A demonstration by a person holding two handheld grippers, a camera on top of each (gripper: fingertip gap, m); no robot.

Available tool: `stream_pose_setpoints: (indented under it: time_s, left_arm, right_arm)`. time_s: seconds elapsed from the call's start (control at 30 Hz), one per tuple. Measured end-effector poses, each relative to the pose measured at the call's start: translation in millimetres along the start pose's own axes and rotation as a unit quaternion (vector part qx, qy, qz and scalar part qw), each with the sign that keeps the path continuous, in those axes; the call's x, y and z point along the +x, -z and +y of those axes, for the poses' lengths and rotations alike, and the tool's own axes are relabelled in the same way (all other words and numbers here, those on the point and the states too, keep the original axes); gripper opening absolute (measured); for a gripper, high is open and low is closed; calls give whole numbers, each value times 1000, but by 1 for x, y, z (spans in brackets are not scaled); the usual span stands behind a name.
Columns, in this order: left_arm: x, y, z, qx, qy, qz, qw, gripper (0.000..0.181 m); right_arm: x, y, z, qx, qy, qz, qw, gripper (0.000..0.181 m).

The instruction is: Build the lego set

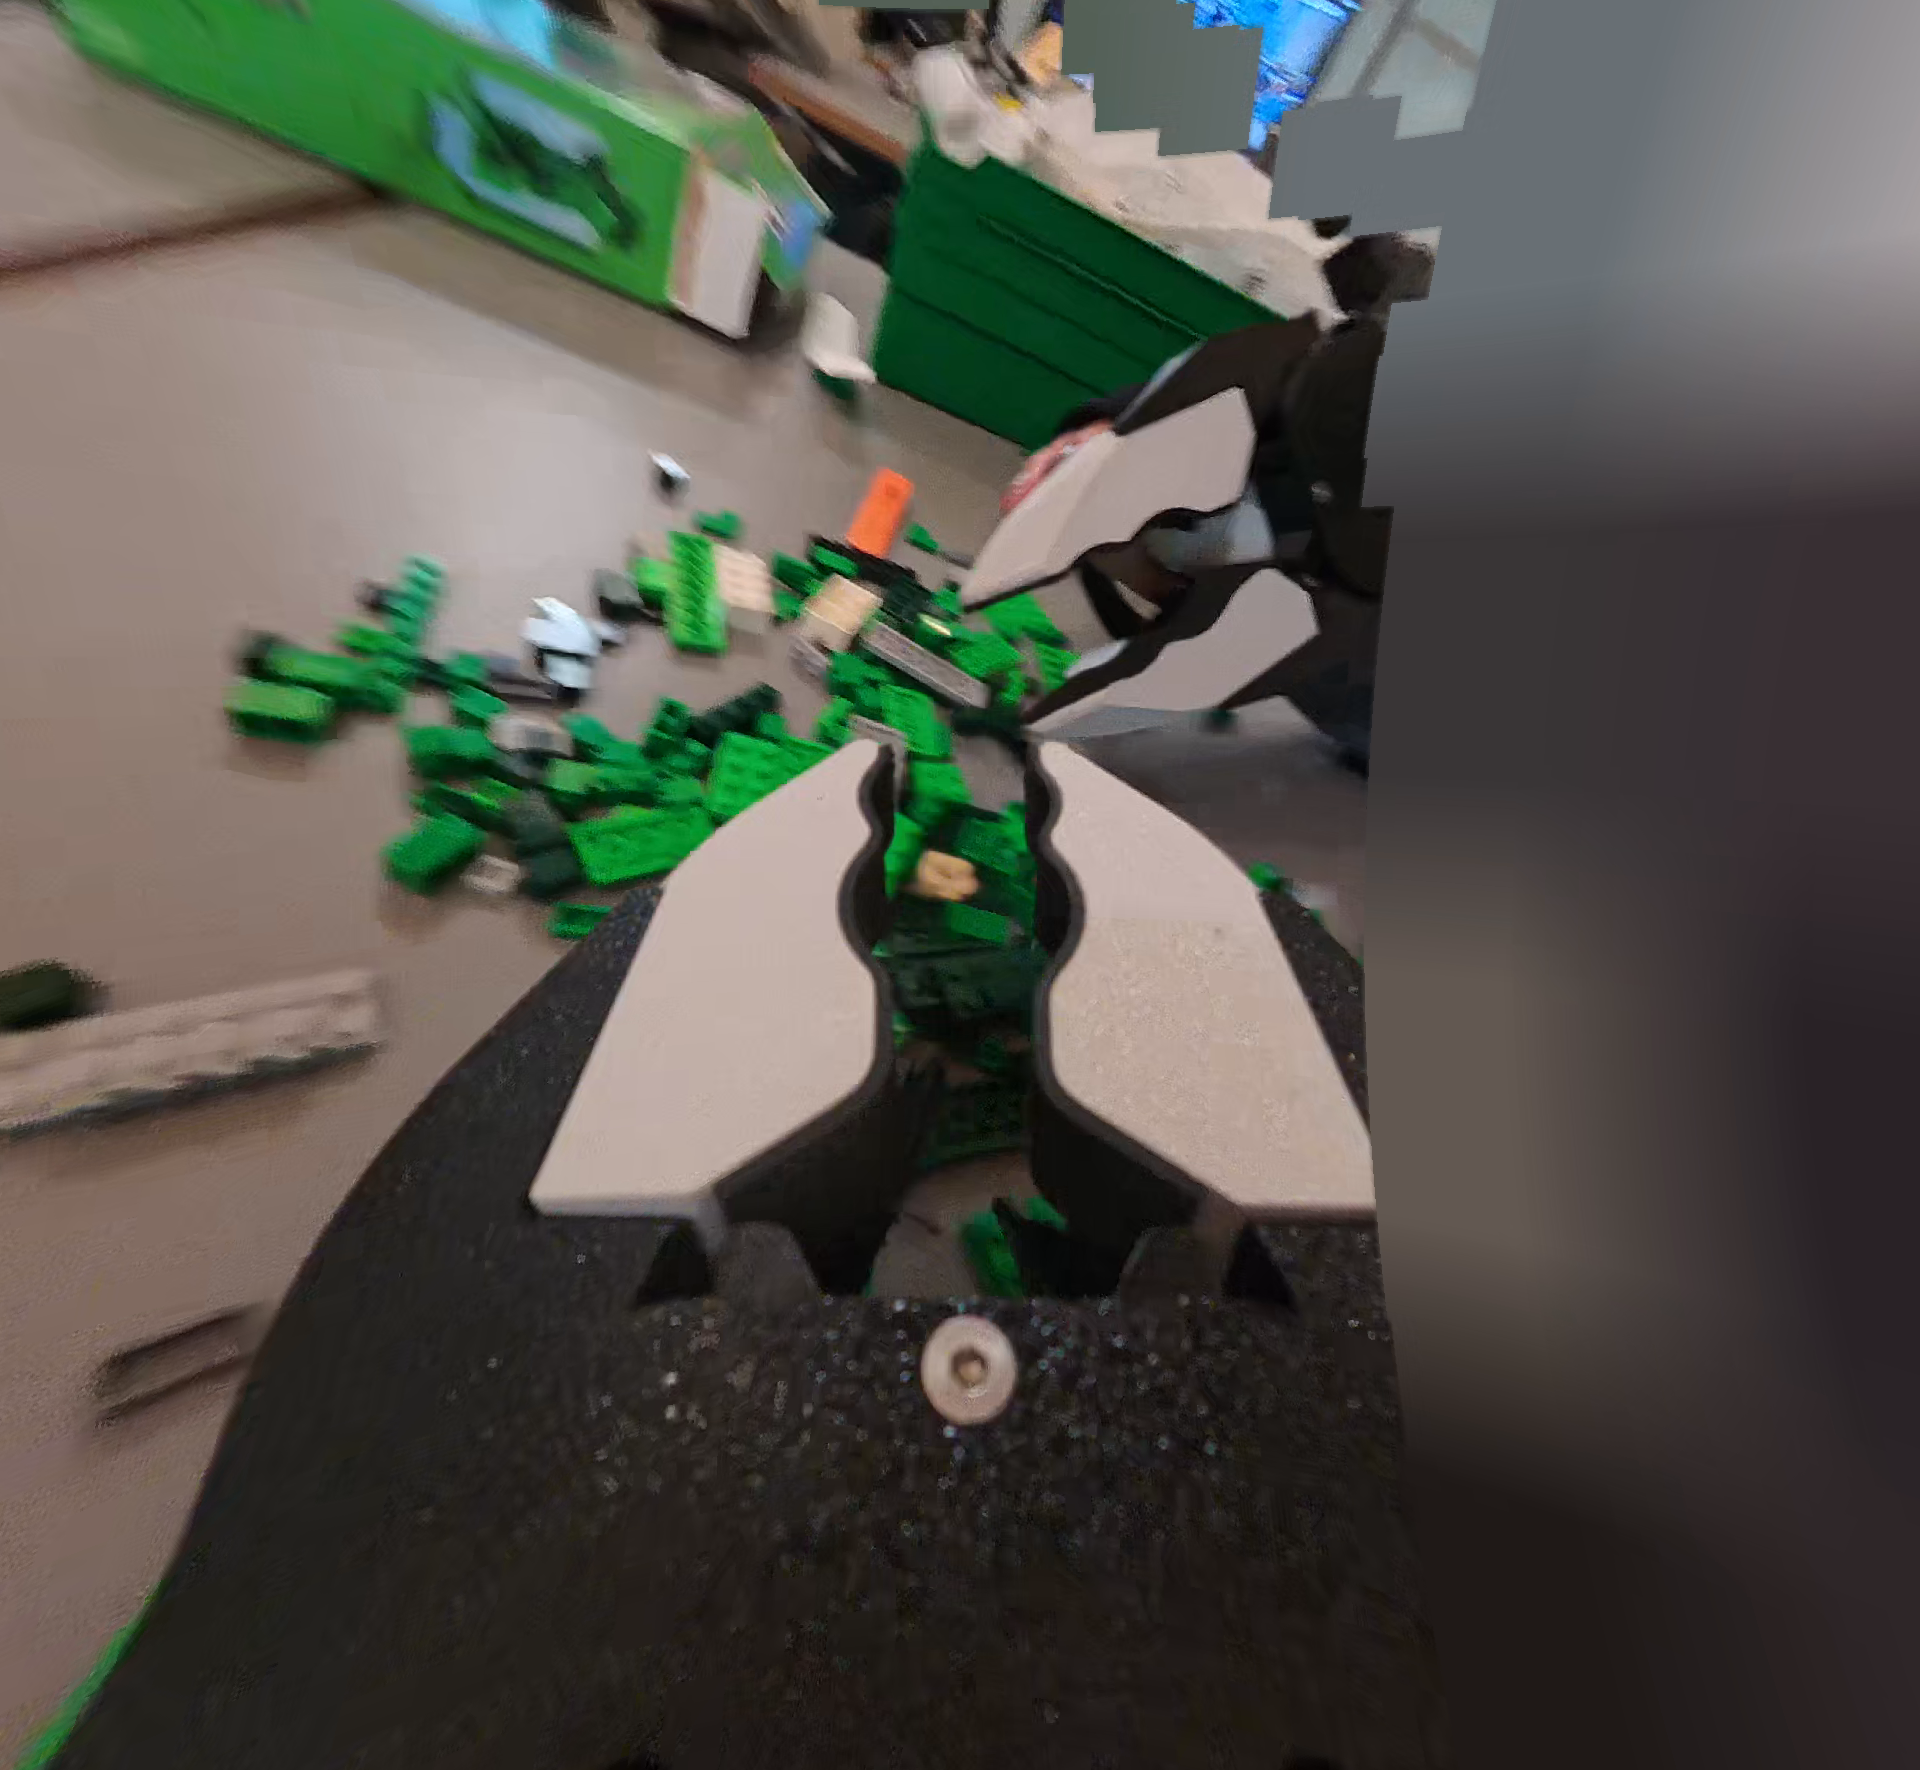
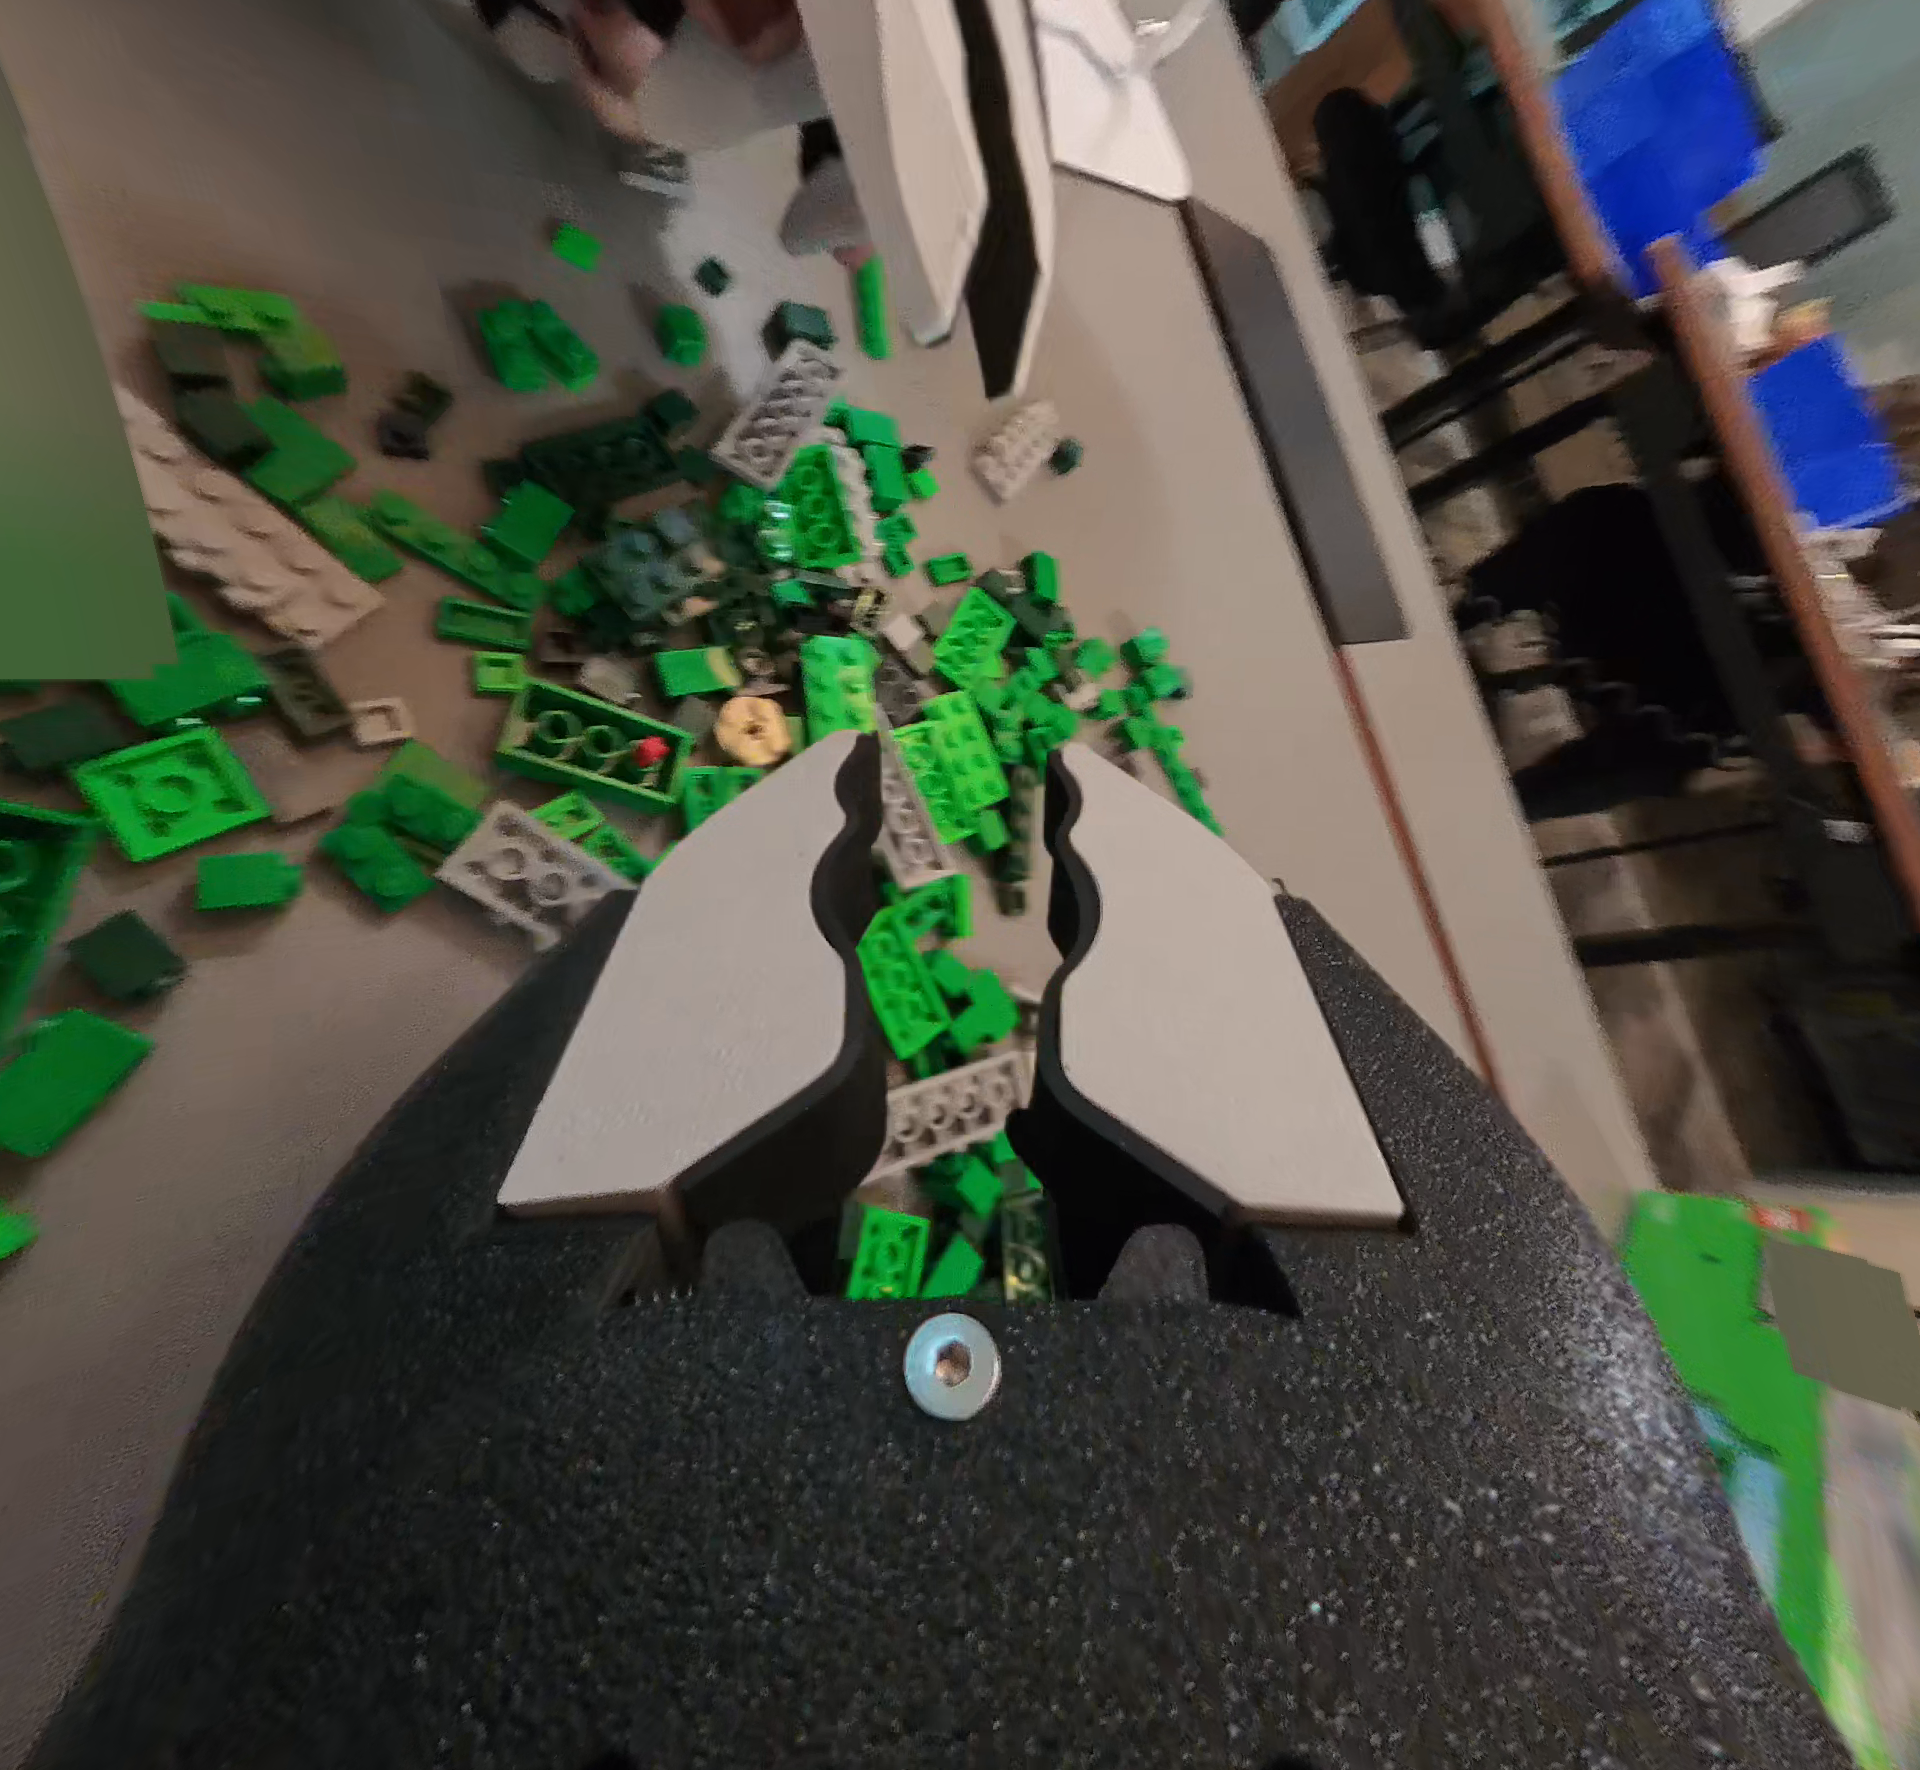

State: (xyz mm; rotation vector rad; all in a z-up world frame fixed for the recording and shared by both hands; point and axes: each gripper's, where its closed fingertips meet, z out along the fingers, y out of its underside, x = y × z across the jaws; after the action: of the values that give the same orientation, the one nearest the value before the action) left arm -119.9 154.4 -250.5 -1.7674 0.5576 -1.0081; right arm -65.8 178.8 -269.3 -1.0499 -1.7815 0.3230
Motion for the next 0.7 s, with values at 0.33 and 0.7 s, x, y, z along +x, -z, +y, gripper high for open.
stream_pose_setpoints:
  time_s: [0.33,0.7]
  left_arm:
    - [-12,21,-17,85,-232,-157,956,8]
    - [-8,10,-5,40,-269,-154,950,3]
  right_arm:
    - [-45,-21,-24,56,-119,-112,985,18]
    - [-72,-37,-24,-70,-215,-138,964,32]
